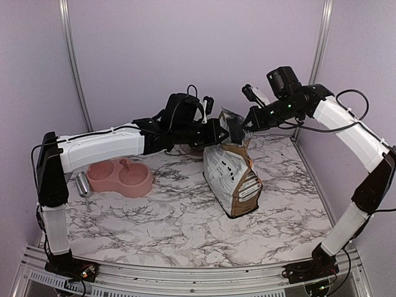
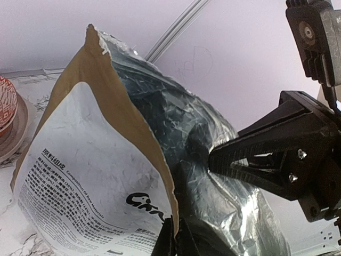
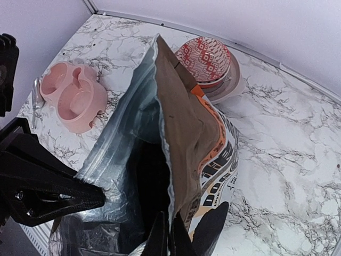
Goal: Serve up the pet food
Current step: Open the seal of the pet food bag, then move the pet food bag to the center of the board.
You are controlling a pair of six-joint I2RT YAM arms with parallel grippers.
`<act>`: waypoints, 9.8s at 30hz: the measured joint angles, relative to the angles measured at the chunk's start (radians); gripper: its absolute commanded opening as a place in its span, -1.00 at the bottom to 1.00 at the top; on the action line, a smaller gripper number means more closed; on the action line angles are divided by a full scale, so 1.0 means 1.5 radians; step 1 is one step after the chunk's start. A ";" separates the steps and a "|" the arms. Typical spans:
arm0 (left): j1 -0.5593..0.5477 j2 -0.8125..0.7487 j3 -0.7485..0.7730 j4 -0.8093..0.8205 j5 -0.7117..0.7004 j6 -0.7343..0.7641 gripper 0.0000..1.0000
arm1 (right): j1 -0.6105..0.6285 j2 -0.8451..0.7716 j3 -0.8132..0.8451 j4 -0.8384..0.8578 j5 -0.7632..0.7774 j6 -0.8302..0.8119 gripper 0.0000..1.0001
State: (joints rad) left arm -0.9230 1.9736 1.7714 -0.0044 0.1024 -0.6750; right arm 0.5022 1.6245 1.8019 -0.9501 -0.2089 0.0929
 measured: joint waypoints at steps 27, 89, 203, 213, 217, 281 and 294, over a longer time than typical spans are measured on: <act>-0.012 0.044 0.337 -0.560 -0.233 0.127 -1.00 | 0.003 -0.031 -0.022 0.029 -0.093 -0.023 -1.00; 0.002 0.103 0.380 -0.481 -0.361 0.512 -1.00 | 0.028 0.098 0.133 0.022 0.062 -0.076 -1.00; 0.060 -0.032 0.307 -0.629 -0.195 0.155 -0.72 | 0.026 -0.007 0.013 0.019 0.008 -0.099 -1.00; 0.073 -0.105 0.313 -0.584 -0.128 0.186 0.38 | -0.050 -0.005 0.031 0.004 0.009 -0.121 -1.00; 0.069 -0.135 0.263 -0.571 -0.155 0.198 0.67 | -0.092 -0.007 0.031 0.003 -0.001 -0.140 -1.00; 0.395 -0.664 -0.808 -0.338 -0.259 -0.020 0.89 | -0.140 -0.182 -0.201 0.484 -0.211 -0.066 0.36; 0.401 -0.586 -0.829 -0.256 -0.248 -0.011 0.80 | -0.140 -0.175 -0.208 0.489 -0.214 -0.064 0.36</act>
State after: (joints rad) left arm -0.3214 1.0946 0.5278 -0.3882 -0.2691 -0.6914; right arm 0.2924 1.3624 1.4899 -0.2161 -0.5301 -0.0032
